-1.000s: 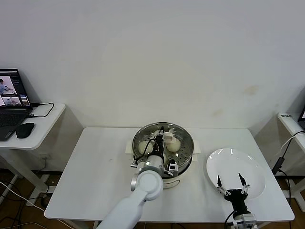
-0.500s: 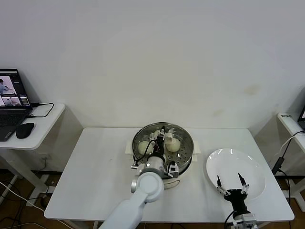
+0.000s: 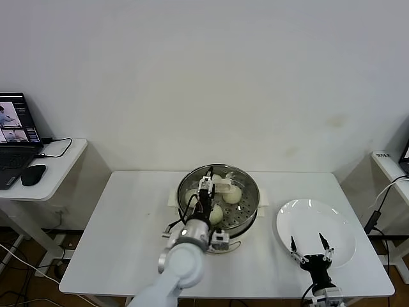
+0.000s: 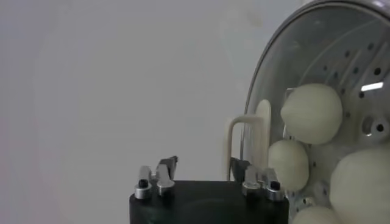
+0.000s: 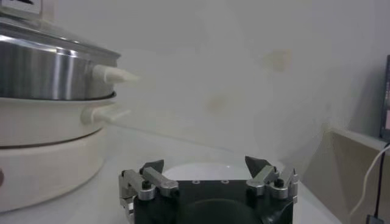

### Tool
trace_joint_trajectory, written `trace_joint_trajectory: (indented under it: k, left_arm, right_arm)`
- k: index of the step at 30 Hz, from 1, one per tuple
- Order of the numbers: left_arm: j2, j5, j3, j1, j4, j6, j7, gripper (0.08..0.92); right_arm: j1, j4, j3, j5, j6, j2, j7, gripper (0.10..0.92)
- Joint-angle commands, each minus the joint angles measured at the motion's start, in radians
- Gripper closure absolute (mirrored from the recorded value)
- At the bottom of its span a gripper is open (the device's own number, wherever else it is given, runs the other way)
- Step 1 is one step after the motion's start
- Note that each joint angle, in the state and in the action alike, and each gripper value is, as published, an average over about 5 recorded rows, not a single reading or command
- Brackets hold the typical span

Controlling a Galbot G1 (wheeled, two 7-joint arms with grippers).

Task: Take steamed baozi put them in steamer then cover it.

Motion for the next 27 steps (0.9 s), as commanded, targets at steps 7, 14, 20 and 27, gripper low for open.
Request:
trace_joint_trajectory:
  k: [7,14,20,27]
  left_arm:
    - [0.215,-0.931,-0.416,0.557,-0.459,-0.319,-0.417,0.179]
    - [0.154,-1.492,-0.668,0.772,-0.409,-0.523,-0.617,0.177]
    - [0.109,-1.645,-0.684,0.861,-0.324,-0.591,-0.596,0.177]
    - [0.085,-1.653,-0.666,0.839,-0.177,-0.638,-0.567,0.177]
  right_arm:
    - [-0.019,0.019,-0.005,0.004,0.008,-0.013,0.003,0.202]
    - [-0.059,0.046,-0.023,0.046,0.023,-0.038,0.008,0.202]
    - [-0.123,0.079,-0.027,0.121,0.029,-0.083,0.004,0.203]
    - [-0.175,0.089,-0.030,0.129,0.042,-0.098,0.000,0.202]
